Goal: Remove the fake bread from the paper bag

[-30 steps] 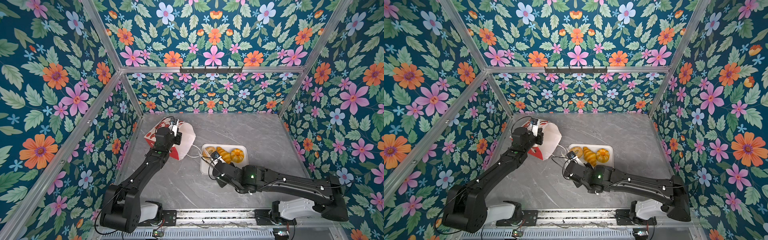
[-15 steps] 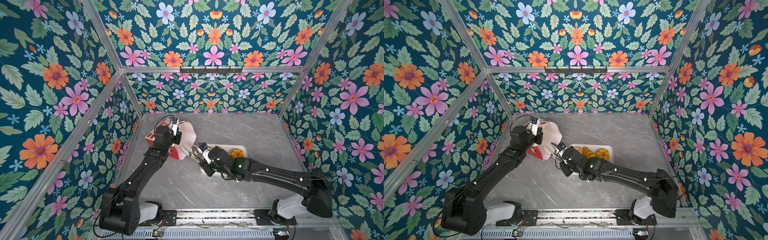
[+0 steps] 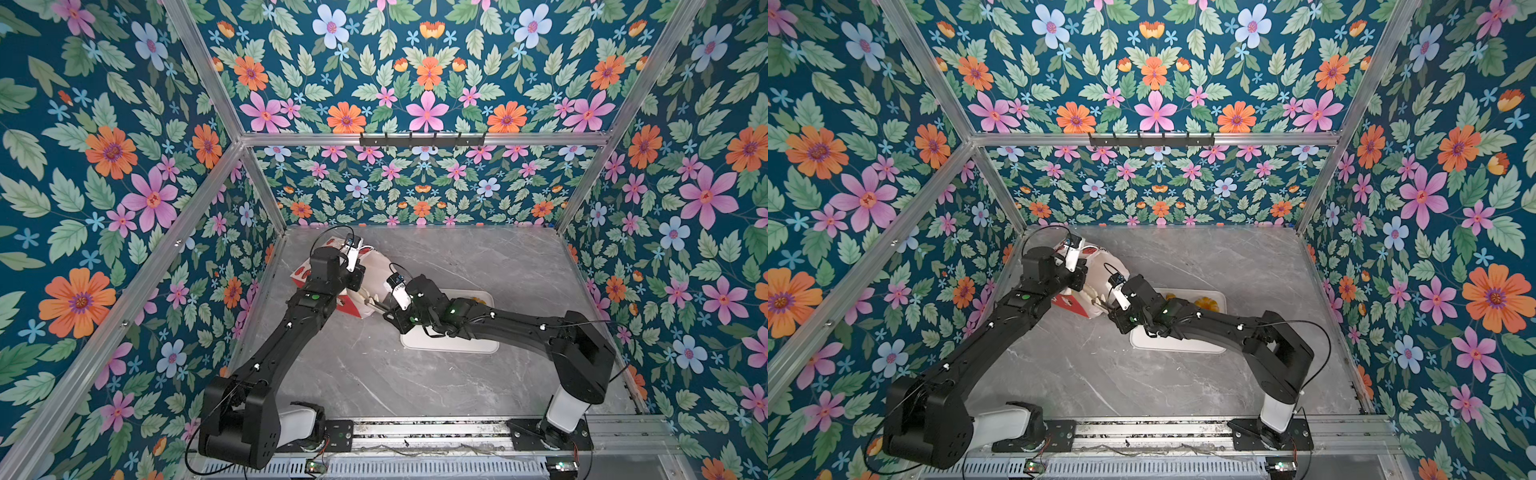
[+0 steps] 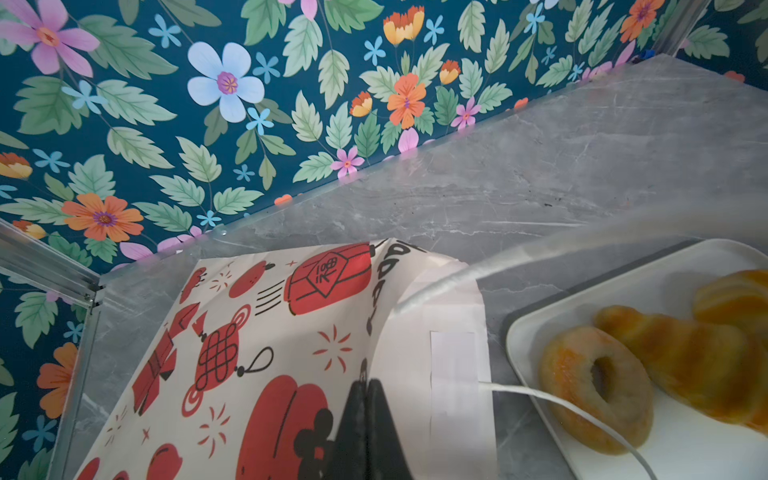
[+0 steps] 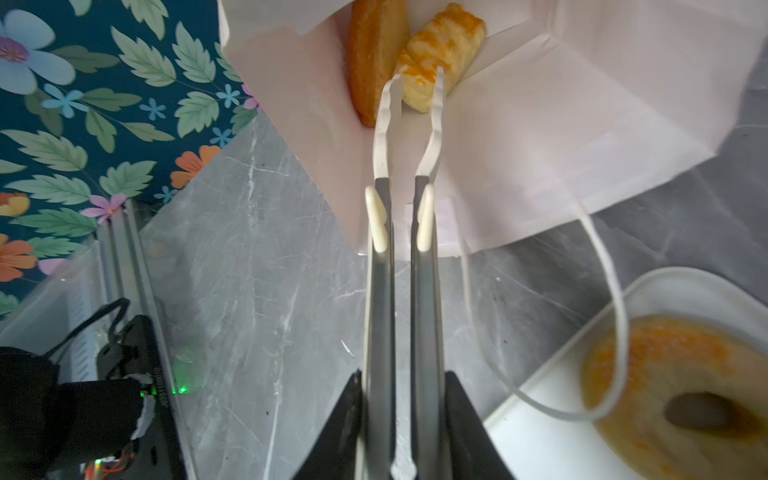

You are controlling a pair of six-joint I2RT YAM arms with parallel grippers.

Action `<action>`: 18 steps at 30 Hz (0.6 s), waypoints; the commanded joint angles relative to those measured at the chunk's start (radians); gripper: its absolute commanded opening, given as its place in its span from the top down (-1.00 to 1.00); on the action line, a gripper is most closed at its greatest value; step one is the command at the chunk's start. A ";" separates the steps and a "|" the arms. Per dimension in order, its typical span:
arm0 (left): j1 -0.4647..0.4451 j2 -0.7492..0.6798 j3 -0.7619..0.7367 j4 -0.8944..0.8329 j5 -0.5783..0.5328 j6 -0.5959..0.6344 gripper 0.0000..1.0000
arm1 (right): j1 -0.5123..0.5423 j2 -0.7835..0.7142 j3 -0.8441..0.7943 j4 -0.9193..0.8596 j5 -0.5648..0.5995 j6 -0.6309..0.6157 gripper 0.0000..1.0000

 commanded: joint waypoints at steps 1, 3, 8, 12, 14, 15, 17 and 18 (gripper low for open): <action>0.000 -0.001 0.014 -0.070 0.058 0.027 1.00 | -0.011 0.020 0.007 0.129 -0.062 0.063 0.41; 0.001 -0.004 0.009 -0.080 0.075 0.026 1.00 | -0.016 0.038 0.007 0.158 -0.077 0.087 0.39; 0.001 -0.017 -0.003 -0.082 0.119 0.001 1.00 | -0.017 0.090 0.028 0.185 -0.102 0.125 0.36; 0.000 -0.046 -0.025 -0.055 0.140 -0.031 1.00 | -0.017 0.141 0.069 0.183 -0.108 0.134 0.35; 0.001 -0.060 -0.035 -0.045 0.147 -0.040 1.00 | -0.017 0.168 0.094 0.171 -0.106 0.134 0.34; 0.001 -0.064 -0.039 -0.043 0.153 -0.041 1.00 | -0.017 0.182 0.107 0.168 -0.108 0.135 0.34; 0.001 -0.068 -0.045 -0.047 0.161 -0.042 1.00 | -0.017 0.208 0.135 0.160 -0.105 0.136 0.33; 0.001 -0.071 -0.047 -0.050 0.168 -0.040 1.00 | -0.018 0.221 0.145 0.153 -0.099 0.136 0.33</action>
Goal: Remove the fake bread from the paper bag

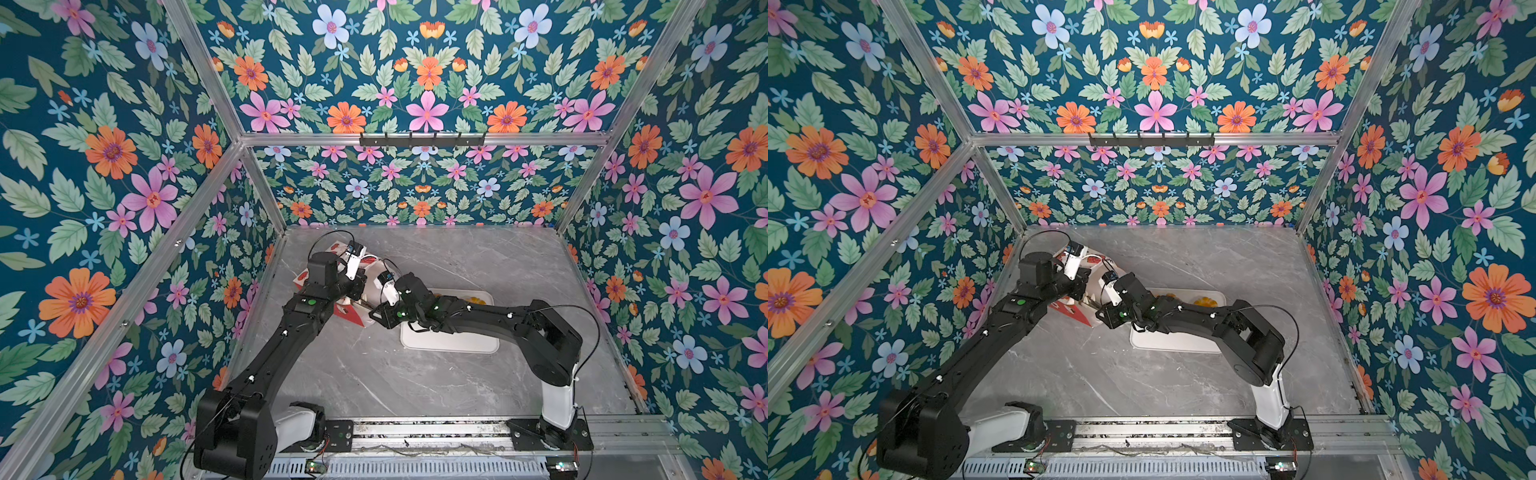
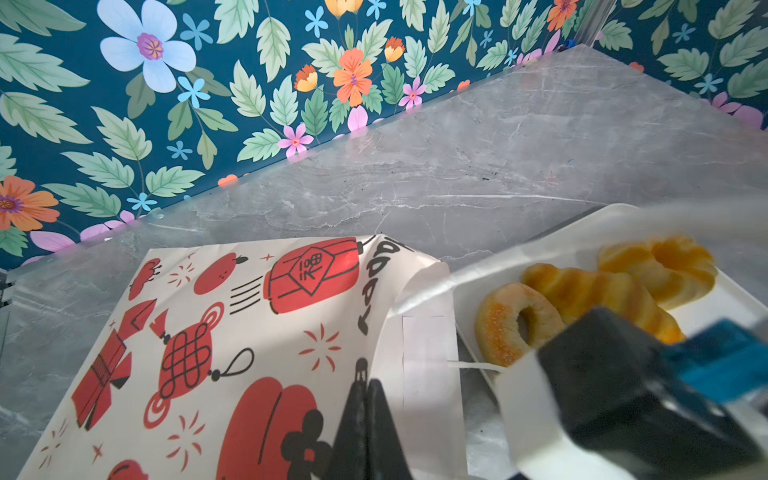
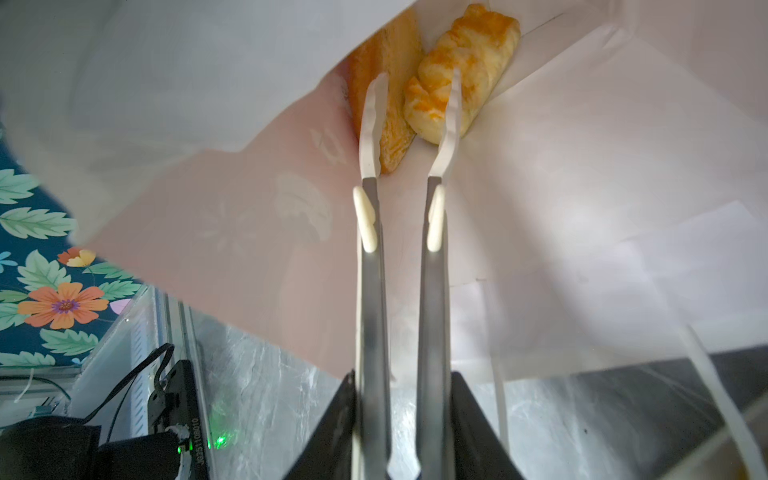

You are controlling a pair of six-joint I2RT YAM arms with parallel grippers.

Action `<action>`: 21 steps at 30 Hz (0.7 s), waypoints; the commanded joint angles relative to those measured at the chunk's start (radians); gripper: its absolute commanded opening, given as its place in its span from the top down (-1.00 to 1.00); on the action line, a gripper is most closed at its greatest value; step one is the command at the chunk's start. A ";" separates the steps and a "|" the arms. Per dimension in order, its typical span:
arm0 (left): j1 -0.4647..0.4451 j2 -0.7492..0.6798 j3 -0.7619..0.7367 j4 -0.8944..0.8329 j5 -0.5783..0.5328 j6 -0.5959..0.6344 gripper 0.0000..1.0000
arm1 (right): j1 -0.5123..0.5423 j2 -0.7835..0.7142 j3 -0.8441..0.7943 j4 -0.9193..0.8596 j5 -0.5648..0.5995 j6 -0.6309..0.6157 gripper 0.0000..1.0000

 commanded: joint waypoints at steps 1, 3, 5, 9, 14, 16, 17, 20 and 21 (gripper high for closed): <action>0.001 -0.010 -0.007 0.013 0.035 -0.018 1.00 | 0.000 0.033 0.039 0.036 -0.001 0.011 0.32; 0.001 -0.018 -0.013 0.010 0.042 -0.017 1.00 | 0.000 0.061 0.071 0.022 -0.005 0.016 0.32; 0.001 -0.029 -0.019 0.014 0.046 -0.018 1.00 | 0.000 0.084 0.096 0.010 -0.003 0.017 0.32; 0.001 -0.039 -0.025 0.014 0.063 -0.020 1.00 | 0.000 0.117 0.128 0.006 0.009 0.028 0.30; 0.001 -0.053 -0.033 0.018 0.070 -0.026 1.00 | 0.000 0.148 0.161 0.004 0.020 0.046 0.28; 0.000 -0.059 -0.037 0.021 0.074 -0.031 1.00 | 0.000 0.153 0.157 0.021 0.025 0.061 0.28; 0.001 -0.063 -0.038 0.022 0.076 -0.033 1.00 | 0.000 0.155 0.154 0.029 0.025 0.068 0.28; 0.001 -0.078 -0.043 0.028 0.075 -0.038 1.00 | 0.000 0.167 0.154 0.049 0.021 0.090 0.37; 0.001 -0.080 -0.043 0.030 0.073 -0.038 1.00 | 0.000 0.169 0.154 0.058 0.017 0.096 0.43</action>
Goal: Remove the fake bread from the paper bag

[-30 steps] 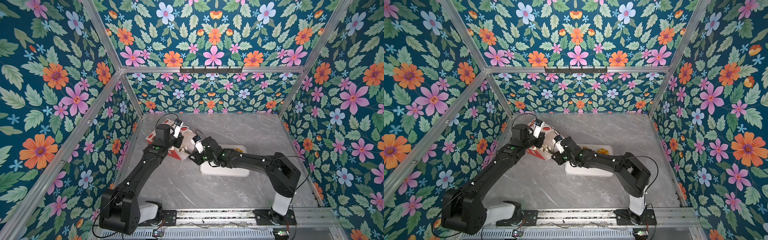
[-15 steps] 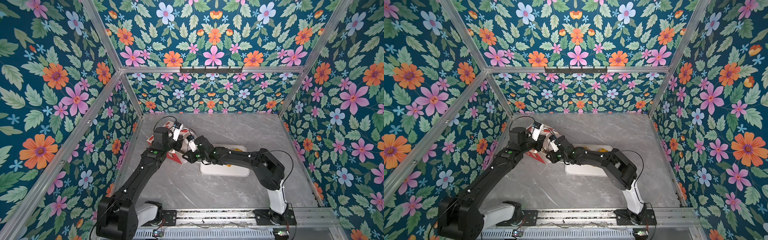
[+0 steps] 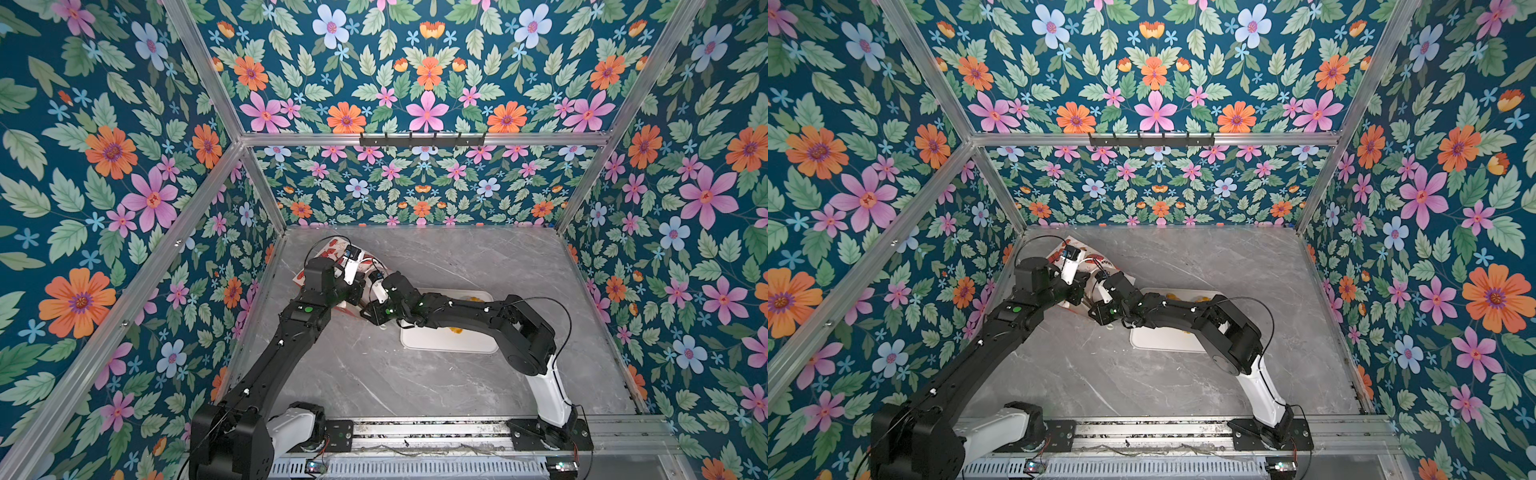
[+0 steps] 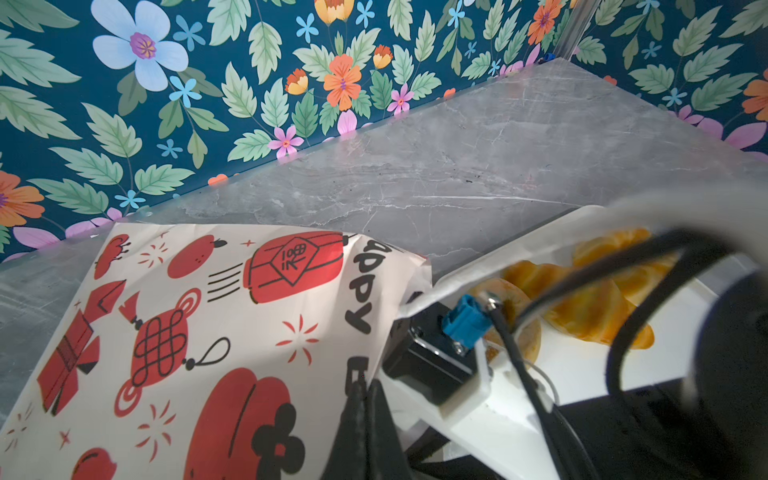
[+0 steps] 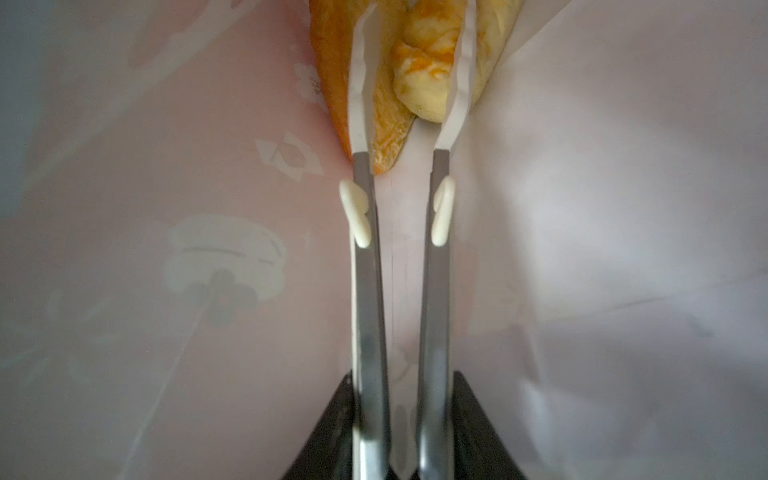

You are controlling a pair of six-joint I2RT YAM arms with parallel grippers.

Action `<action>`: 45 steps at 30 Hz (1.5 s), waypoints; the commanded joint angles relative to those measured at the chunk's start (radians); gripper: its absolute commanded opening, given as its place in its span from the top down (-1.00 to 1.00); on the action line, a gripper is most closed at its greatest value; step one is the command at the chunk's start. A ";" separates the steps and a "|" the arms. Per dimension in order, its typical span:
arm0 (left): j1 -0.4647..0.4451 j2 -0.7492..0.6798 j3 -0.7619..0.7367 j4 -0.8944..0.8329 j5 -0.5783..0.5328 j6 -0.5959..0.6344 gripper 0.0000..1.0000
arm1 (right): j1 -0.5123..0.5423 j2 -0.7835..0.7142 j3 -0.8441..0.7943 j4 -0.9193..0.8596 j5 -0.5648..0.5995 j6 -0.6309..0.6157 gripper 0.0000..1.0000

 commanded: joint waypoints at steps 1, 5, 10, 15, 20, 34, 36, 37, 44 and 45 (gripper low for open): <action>0.000 -0.012 0.000 0.034 0.039 -0.017 1.00 | -0.001 0.008 0.001 0.075 0.014 0.039 0.48; 0.000 -0.010 0.000 0.032 0.037 -0.014 1.00 | -0.001 -0.009 -0.020 0.098 0.021 0.040 0.84; -0.001 0.002 0.003 0.037 0.033 -0.013 1.00 | -0.001 -0.038 -0.051 0.104 0.031 0.036 1.00; -0.001 0.016 0.008 0.038 0.027 -0.009 1.00 | -0.001 -0.098 -0.113 0.110 0.050 0.018 1.00; 0.000 0.017 0.006 0.037 0.022 -0.009 1.00 | -0.001 -0.165 -0.175 0.086 0.062 0.015 1.00; -0.001 0.026 0.001 0.030 0.012 -0.002 1.00 | -0.018 -0.312 -0.333 0.122 -0.001 0.069 1.00; -0.001 0.028 0.001 0.035 0.012 -0.003 1.00 | -0.018 -0.342 -0.344 0.101 -0.005 0.063 1.00; 0.000 0.031 0.001 0.037 0.012 -0.002 1.00 | -0.018 -0.354 -0.349 0.090 -0.007 0.057 1.00; -0.001 0.034 -0.005 0.038 0.018 0.007 1.00 | -0.018 -0.371 -0.360 0.012 -0.028 0.042 0.77; -0.001 0.033 -0.006 0.039 0.018 0.008 1.00 | -0.018 -0.366 -0.362 0.006 -0.025 0.040 0.72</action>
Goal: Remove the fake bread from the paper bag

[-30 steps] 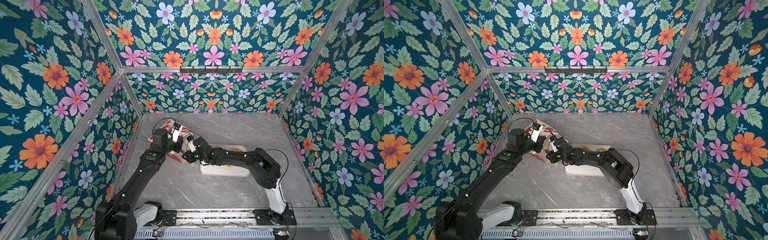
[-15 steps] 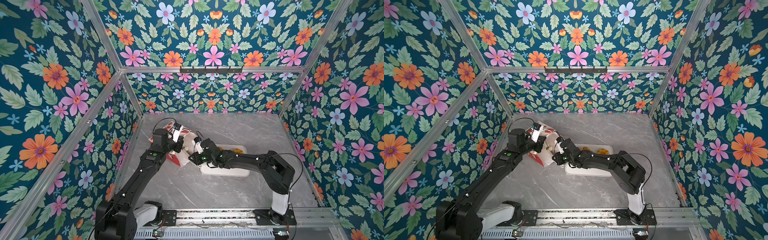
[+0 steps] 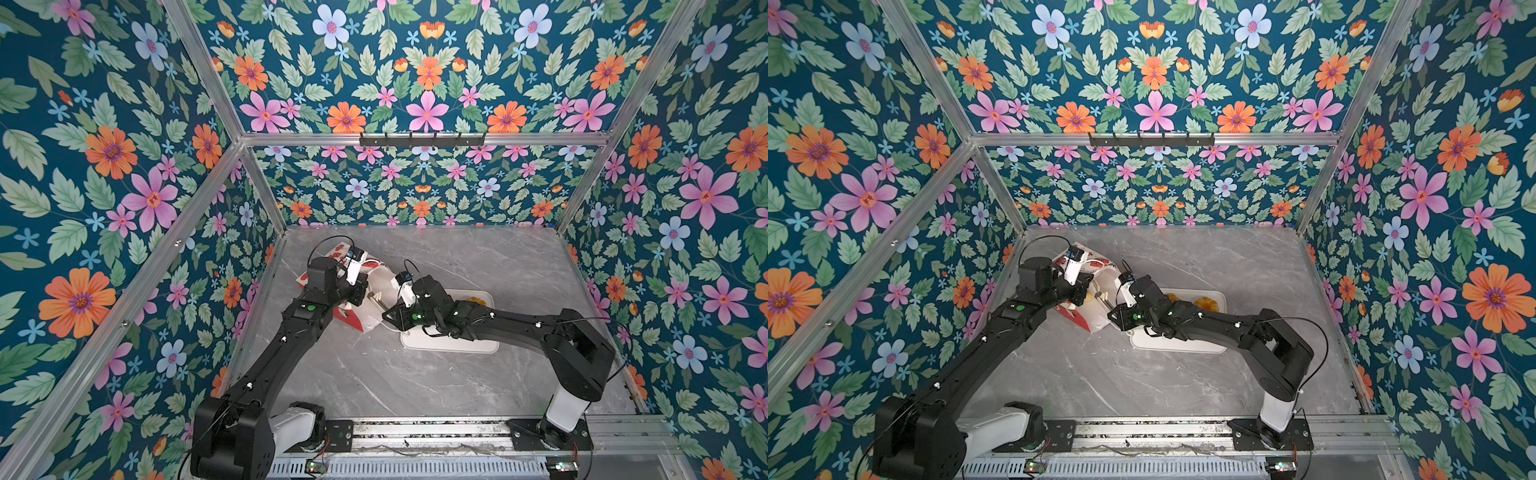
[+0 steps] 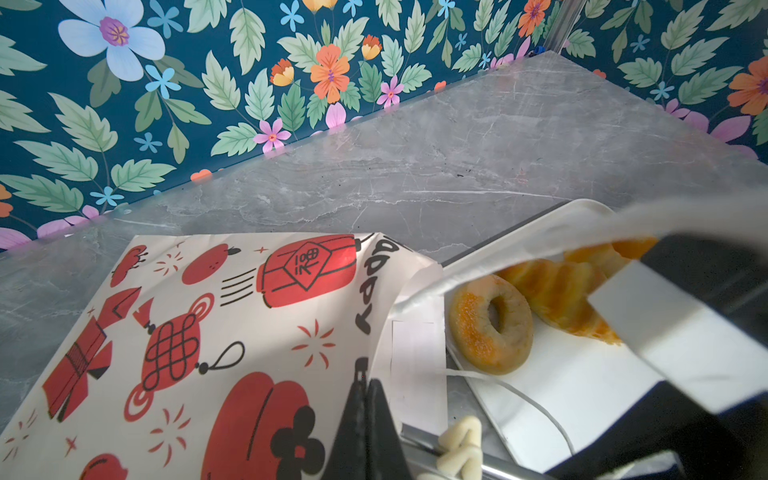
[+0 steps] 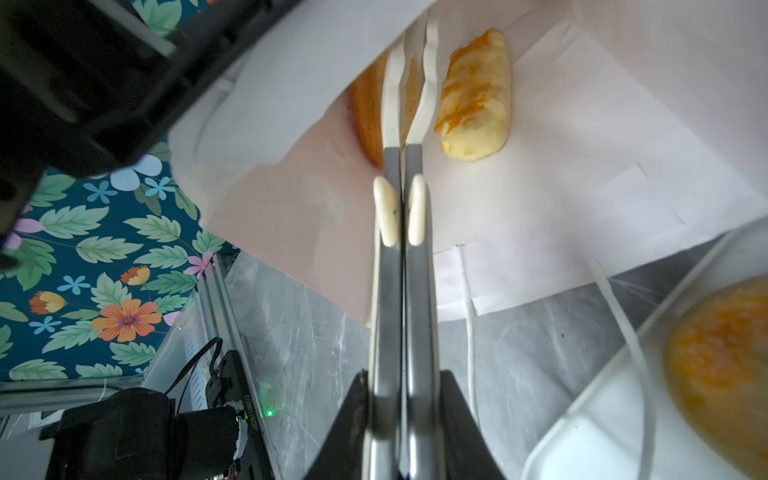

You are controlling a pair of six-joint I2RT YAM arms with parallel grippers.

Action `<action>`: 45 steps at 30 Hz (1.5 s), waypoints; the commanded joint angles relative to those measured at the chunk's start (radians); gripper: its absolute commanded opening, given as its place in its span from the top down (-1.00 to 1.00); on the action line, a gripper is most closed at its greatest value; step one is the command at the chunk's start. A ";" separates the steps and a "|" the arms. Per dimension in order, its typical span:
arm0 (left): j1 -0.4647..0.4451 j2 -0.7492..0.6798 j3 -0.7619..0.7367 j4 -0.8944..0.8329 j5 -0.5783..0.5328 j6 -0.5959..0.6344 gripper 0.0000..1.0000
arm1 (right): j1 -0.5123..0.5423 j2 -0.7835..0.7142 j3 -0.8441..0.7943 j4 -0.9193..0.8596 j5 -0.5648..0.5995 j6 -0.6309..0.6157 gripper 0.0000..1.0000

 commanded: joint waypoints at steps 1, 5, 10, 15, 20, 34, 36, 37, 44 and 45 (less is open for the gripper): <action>0.001 -0.003 -0.006 0.026 0.005 0.008 1.00 | 0.001 0.011 -0.002 -0.022 -0.010 -0.021 0.68; 0.001 -0.009 -0.009 0.024 0.004 0.009 1.00 | -0.001 0.036 0.005 -0.023 -0.008 -0.023 0.61; 0.001 -0.016 -0.009 0.020 -0.002 0.014 1.00 | -0.006 0.045 0.016 -0.021 -0.007 -0.020 0.46; 0.000 -0.017 -0.010 0.020 -0.003 0.014 1.00 | -0.022 0.054 0.021 -0.010 -0.034 -0.006 0.38; 0.001 -0.018 -0.012 0.021 -0.002 0.012 1.00 | -0.035 0.061 0.024 -0.005 -0.037 -0.005 0.35; 0.002 -0.020 -0.013 0.021 -0.005 0.013 1.00 | -0.035 0.050 0.058 -0.034 -0.004 -0.055 0.25; 0.002 -0.022 -0.013 0.023 -0.005 0.013 1.00 | -0.035 0.059 0.073 -0.043 -0.004 -0.067 0.24; 0.001 -0.023 -0.013 0.023 -0.005 0.012 1.00 | -0.035 0.065 0.081 -0.045 -0.005 -0.070 0.24; 0.001 -0.023 -0.014 0.021 -0.005 0.012 1.00 | -0.035 0.129 0.133 -0.059 -0.005 -0.086 0.23; 0.002 -0.024 -0.015 0.020 -0.006 0.012 1.00 | -0.035 0.139 0.138 -0.060 -0.005 -0.086 0.22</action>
